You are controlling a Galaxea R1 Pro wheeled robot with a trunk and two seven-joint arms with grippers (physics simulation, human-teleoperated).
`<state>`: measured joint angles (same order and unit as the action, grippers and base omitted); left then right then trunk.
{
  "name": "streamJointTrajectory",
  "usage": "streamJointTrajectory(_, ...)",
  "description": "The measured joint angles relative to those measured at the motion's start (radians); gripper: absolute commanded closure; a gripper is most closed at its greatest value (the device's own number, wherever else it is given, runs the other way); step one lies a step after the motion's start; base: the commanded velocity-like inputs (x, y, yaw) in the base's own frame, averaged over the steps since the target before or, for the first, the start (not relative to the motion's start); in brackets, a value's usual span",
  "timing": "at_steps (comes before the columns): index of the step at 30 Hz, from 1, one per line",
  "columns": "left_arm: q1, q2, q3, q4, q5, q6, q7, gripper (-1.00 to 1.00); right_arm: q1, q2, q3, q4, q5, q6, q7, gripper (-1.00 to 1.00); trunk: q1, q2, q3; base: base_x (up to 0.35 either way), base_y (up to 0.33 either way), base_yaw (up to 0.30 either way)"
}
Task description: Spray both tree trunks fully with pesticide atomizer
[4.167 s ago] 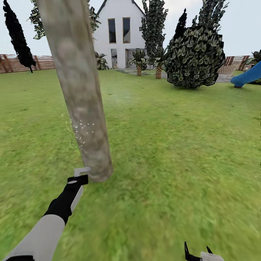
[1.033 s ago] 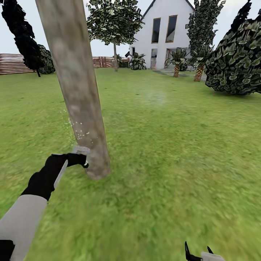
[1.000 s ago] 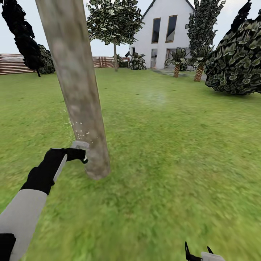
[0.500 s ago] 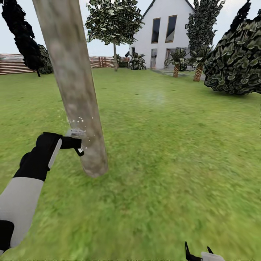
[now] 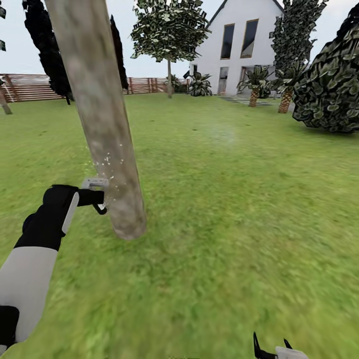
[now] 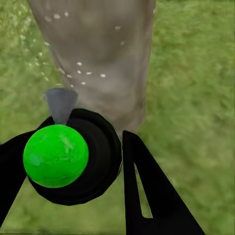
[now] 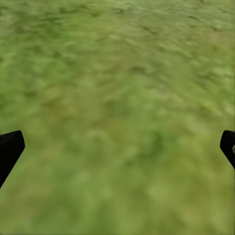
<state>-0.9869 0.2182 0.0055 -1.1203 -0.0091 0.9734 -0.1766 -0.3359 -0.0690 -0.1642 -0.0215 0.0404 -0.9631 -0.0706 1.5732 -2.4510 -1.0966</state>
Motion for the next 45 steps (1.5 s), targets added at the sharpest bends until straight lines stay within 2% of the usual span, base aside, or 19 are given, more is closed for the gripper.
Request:
streamJointTrajectory(4,0.004,-0.002,0.002,0.000,0.001,-0.010,0.054,1.00,0.000,0.000,0.000,0.000,0.000,0.000,0.000,-1.00,0.000,0.000,0.000,-0.013,-0.274,0.212)
streamJointTrajectory(8,0.002,-0.002,0.002,-0.001,0.000,-0.009,0.059,1.00,0.000,0.000,0.000,0.000,0.000,0.000,0.000,-1.00,0.000,0.000,0.000,0.000,-0.274,0.018)
streamJointTrajectory(11,0.004,-0.002,0.001,0.005,0.000,-0.009,0.108,1.00,0.000,0.000,0.000,0.000,0.000,0.000,0.000,-1.00,0.000,0.000,0.000,0.078,-0.272,0.000)
streamJointTrajectory(16,0.006,-0.003,0.000,0.010,0.004,-0.009,0.117,1.00,0.000,0.000,0.000,0.000,0.000,0.000,0.000,-1.00,0.000,0.000,0.000,0.197,-0.233,0.000)
streamJointTrajectory(18,0.028,-0.004,0.000,0.054,0.006,-0.014,0.118,1.00,0.000,0.000,0.000,0.000,0.001,0.000,0.000,-1.00,0.000,0.000,0.000,0.181,-0.234,0.000)
streamJointTrajectory(19,0.038,-0.019,0.000,0.105,0.011,-0.060,0.121,1.00,0.000,0.000,0.000,0.000,0.001,0.000,0.000,-1.00,0.000,0.000,0.000,0.112,-0.253,0.004)
streamJointTrajectory(21,0.040,-0.031,0.002,0.149,0.001,-0.112,0.154,1.00,0.000,0.000,0.000,0.000,0.001,0.000,0.000,-1.00,0.000,0.000,0.000,0.035,-0.267,0.095)
streamJointTrajectory(23,0.040,-0.033,0.003,0.164,0.007,-0.126,0.183,1.00,0.000,0.000,0.000,0.000,0.000,0.000,0.000,-1.00,0.000,0.000,0.000,0.006,-0.273,0.232)
streamJointTrajectory(33,0.040,-0.036,0.004,0.169,0.004,-0.130,0.192,1.00,0.000,-0.001,0.000,0.000,0.000,0.000,0.000,-1.00,0.000,0.000,0.000,0.013,-0.274,0.198)
streamJointTrajectory(37,0.040,-0.047,0.000,0.169,0.007,-0.130,0.248,1.00,0.000,-0.002,0.000,0.000,-0.001,0.000,0.000,-1.00,0.000,0.000,0.000,0.049,-0.275,0.001)
streamJointTrajectory(39,0.041,-0.048,-0.001,0.170,0.016,-0.129,0.255,1.00,0.000,-0.002,0.000,0.000,-0.001,0.000,0.000,-1.00,0.000,0.000,0.000,0.029,-0.275,0.000)
streamJointTrajectory(43,0.073,-0.048,0.001,0.171,0.023,-0.130,0.256,1.00,0.000,0.000,0.000,0.000,0.001,0.000,0.000,-1.00,0.000,0.000,0.000,0.065,-0.275,0.156)
streamJointTrajectory(45,0.077,-0.061,0.001,0.171,0.025,-0.131,0.257,1.00,0.000,0.000,0.000,0.000,0.001,0.000,0.000,-1.00,0.000,0.000,0.000,0.007,-0.275,0.272)
